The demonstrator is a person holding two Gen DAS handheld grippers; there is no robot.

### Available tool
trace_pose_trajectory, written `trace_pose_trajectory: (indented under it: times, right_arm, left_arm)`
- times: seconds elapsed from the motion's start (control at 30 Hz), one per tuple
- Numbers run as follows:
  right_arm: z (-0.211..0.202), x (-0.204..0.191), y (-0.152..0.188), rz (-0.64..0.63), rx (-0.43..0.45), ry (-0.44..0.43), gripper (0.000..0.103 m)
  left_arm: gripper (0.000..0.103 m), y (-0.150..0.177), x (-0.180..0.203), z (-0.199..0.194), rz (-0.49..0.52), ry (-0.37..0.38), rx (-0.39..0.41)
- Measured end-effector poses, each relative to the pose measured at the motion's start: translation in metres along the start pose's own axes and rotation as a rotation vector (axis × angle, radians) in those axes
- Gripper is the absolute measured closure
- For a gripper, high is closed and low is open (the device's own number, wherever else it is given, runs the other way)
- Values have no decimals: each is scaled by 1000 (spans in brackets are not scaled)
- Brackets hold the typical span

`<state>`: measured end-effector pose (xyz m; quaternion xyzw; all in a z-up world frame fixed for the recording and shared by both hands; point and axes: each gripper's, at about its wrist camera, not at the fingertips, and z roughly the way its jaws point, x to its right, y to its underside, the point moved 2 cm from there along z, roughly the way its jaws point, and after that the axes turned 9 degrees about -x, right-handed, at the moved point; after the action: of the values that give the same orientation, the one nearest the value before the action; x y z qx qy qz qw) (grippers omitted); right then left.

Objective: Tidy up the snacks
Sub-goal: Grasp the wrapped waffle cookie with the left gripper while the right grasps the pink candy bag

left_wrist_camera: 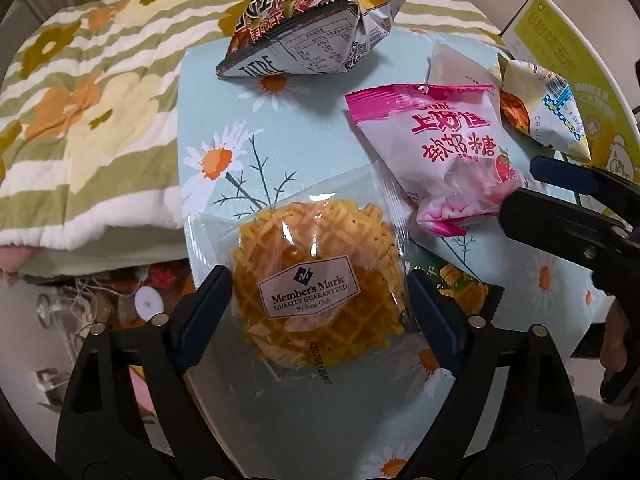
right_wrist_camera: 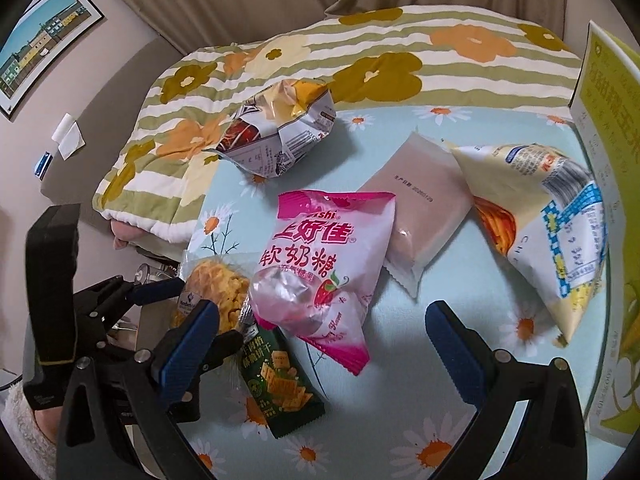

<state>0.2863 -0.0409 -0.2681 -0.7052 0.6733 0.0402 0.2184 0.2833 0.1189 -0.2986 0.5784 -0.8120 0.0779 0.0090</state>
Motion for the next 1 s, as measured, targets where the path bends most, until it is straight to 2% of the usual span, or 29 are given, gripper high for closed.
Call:
trace_pose_trajectory:
  times: [0.27, 0.37, 0.4, 0.63, 0.67, 0.7, 0.73, 0.87, 1.0]
  right_arm:
    - [15, 0, -6, 36, -34, -36, 0]
    - [19, 1, -8, 55, -44, -44, 0]
    - [21, 1, -8, 62, -48, -52, 0]
    - [28, 0, -8, 101, -65, -70, 0]
    - [28, 0, -8, 99, -62, -70, 0]
    - [27, 0, -9, 99, -60, -74, 0]
    - [27, -1, -10, 100, -59, -78, 0]
    - [27, -4, -15, 100, -50, -85, 0]
    - [27, -1, -18, 109, -47, -89, 0]
  left_arm:
    - [30, 4, -7, -11, -40, 50, 19]
    - [45, 6, -6, -22, -42, 73, 50]
    - [47, 5, -4, -25, -36, 70, 53]
    - [47, 4, 2, -22, -27, 59, 47]
    - [39, 4, 1, -20, -37, 56, 44]
    - [21, 3, 1, -17, -46, 57, 33]
    - [14, 2, -2, -12, -66, 55, 11]
    - [8, -2, -9, -2, -118, 55, -15]
    - [1, -11, -5, 6, -81, 24, -33]
